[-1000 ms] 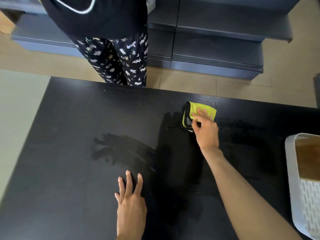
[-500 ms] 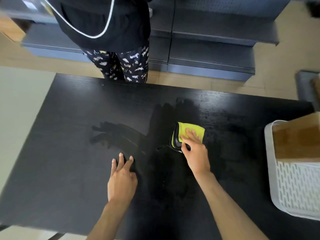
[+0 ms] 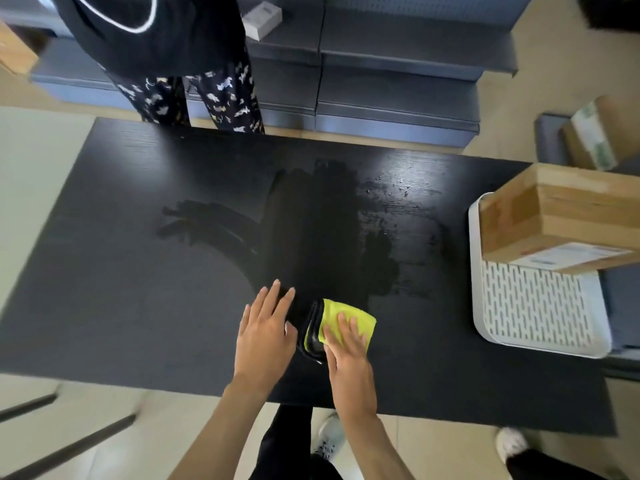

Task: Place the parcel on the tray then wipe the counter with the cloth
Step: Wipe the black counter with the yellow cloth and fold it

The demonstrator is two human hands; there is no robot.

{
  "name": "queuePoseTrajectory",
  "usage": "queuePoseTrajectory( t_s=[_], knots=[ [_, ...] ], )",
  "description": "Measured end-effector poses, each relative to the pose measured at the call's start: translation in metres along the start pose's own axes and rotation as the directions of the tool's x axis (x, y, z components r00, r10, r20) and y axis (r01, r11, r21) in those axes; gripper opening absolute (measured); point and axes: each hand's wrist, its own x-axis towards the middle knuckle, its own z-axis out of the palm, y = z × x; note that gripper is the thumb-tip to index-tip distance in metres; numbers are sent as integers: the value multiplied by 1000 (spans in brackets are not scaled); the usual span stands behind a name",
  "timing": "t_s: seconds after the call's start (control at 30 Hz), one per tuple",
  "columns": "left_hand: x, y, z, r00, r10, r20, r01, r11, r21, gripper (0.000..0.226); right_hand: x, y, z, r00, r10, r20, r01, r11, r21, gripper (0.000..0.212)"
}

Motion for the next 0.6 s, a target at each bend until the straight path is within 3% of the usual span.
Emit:
queuePoseTrajectory(
  t_s=[0.17, 0.37, 0.6],
  knots=[
    [13, 7, -3, 1000, 11, -7, -11, 1000, 8, 59, 35, 5, -3, 998, -65, 10, 66, 989, -132, 61],
    [46, 13, -5, 997, -65, 39, 71, 980, -187, 54, 131, 12, -20, 999, -29, -40, 24, 994, -109, 46],
    [96, 21, -4, 998, -21, 57, 29, 988, -152, 53, 270, 20, -39, 999, 8, -47, -14, 993, -117, 42]
  ],
)
